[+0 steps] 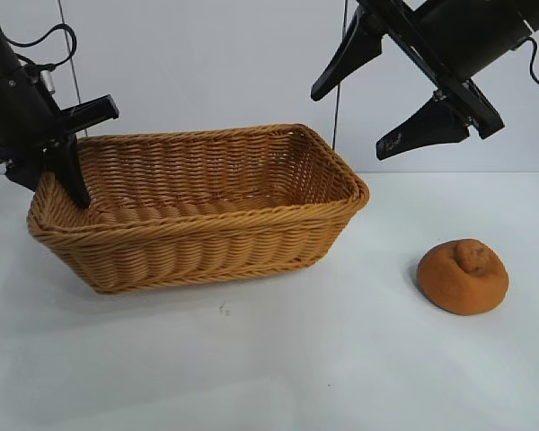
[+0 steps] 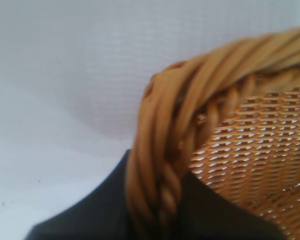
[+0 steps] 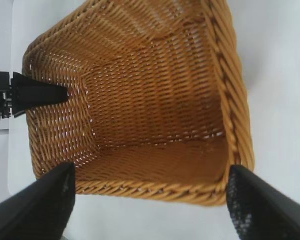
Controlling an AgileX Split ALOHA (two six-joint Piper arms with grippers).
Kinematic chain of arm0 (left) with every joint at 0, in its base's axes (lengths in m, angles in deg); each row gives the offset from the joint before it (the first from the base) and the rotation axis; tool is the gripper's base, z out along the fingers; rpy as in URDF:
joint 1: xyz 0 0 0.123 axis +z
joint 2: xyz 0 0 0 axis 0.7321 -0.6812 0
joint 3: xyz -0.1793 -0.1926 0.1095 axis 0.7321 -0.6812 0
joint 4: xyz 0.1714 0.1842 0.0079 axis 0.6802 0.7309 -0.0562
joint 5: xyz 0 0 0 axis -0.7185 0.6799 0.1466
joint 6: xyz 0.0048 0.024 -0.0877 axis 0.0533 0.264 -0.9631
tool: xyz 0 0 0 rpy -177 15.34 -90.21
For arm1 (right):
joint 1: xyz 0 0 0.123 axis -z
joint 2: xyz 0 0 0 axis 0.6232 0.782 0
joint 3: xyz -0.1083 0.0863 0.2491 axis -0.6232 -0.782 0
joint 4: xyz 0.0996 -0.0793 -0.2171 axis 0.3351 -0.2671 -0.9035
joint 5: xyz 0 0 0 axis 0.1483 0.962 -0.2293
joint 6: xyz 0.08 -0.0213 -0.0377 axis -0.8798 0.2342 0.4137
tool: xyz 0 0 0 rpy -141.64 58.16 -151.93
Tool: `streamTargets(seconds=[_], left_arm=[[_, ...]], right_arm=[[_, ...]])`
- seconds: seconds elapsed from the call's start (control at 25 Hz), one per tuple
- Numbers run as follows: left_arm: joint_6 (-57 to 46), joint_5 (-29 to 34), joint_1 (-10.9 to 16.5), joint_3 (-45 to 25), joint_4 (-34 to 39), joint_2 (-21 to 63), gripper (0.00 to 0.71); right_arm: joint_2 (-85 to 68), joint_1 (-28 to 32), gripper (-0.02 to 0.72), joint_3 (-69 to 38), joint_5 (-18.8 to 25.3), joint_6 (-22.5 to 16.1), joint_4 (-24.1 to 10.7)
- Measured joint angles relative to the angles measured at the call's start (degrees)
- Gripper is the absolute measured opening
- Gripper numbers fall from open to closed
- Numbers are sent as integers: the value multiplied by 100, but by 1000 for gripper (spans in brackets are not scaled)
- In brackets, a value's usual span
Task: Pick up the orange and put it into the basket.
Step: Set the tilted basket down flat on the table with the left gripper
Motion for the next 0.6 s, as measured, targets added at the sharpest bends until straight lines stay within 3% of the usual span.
streamTargets(seconds=[0.44, 0.48, 0.52, 0.6], left_arm=[[377, -294, -186, -29, 37, -216, 102], [382, -294, -199, -29, 24, -216, 130], [382, -289, -204, -29, -40, -216, 241], [377, -218, -204, -24, -56, -216, 377]], right_arm=[[0, 0, 568, 0, 0, 0, 0], [0, 0, 568, 0, 0, 0, 0], [0, 0, 568, 0, 0, 0, 0], [0, 0, 568, 0, 0, 0, 0]])
